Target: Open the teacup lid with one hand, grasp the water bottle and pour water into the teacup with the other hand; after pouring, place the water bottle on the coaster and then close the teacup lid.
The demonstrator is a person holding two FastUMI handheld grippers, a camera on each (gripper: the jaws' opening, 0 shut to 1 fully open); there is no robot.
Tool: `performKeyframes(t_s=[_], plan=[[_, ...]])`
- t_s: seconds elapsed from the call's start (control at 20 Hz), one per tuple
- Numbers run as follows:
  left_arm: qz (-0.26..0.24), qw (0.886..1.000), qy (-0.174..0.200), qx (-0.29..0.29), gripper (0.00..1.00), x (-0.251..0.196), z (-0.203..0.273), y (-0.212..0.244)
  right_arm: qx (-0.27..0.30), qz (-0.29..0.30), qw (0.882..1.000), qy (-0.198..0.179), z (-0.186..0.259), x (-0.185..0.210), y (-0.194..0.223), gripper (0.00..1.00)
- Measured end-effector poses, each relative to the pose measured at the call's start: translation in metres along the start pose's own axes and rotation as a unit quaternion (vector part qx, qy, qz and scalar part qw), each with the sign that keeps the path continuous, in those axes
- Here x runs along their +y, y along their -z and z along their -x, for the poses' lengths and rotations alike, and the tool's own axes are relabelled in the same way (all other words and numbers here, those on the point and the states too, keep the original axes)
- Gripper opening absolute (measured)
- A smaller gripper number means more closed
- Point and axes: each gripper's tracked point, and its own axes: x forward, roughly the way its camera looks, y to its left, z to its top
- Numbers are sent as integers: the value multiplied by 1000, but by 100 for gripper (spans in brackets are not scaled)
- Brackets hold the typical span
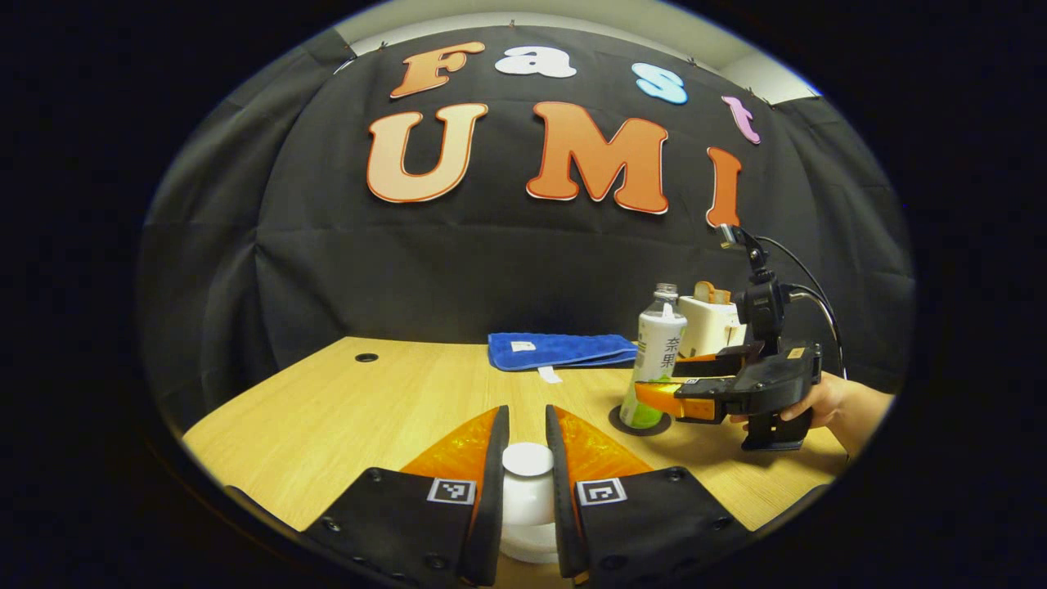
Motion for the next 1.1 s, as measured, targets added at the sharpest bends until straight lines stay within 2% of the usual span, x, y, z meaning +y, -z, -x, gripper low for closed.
performKeyframes(t_s=[0.2, 0.4, 0.55, 0.65, 0.8, 0.95, 1.0, 1.1], plan=[[-7, 1000, 5, 18, 31, -9, 0, 17, -8, 17, 1000, 1, 28, -2, 2, 98], [-2, 1000, 8, 25, 31, -15, -1, 30, -22, 9, 1000, -4, 55, 3, 2, 98], [-2, 999, 3, 36, 29, -13, -4, 41, -40, -5, 999, -6, 75, 6, -4, 98], [-2, 999, -1, 42, 31, -12, -4, 46, -54, -11, 998, -6, 88, 8, -12, 98], [1, 999, -9, 31, 29, -11, -4, 42, -72, -9, 997, -1, 104, 7, -21, 98], [-7, 999, -4, 38, 41, -13, -5, 45, -82, -9, 997, 3, 115, 5, -25, 98], [-6, 999, -6, 39, 41, -14, -4, 44, -84, -11, 996, 5, 117, 4, -26, 98], [-5, 999, -9, 31, 51, -14, -2, 39, -89, -14, 996, 10, 124, 0, -26, 98]])
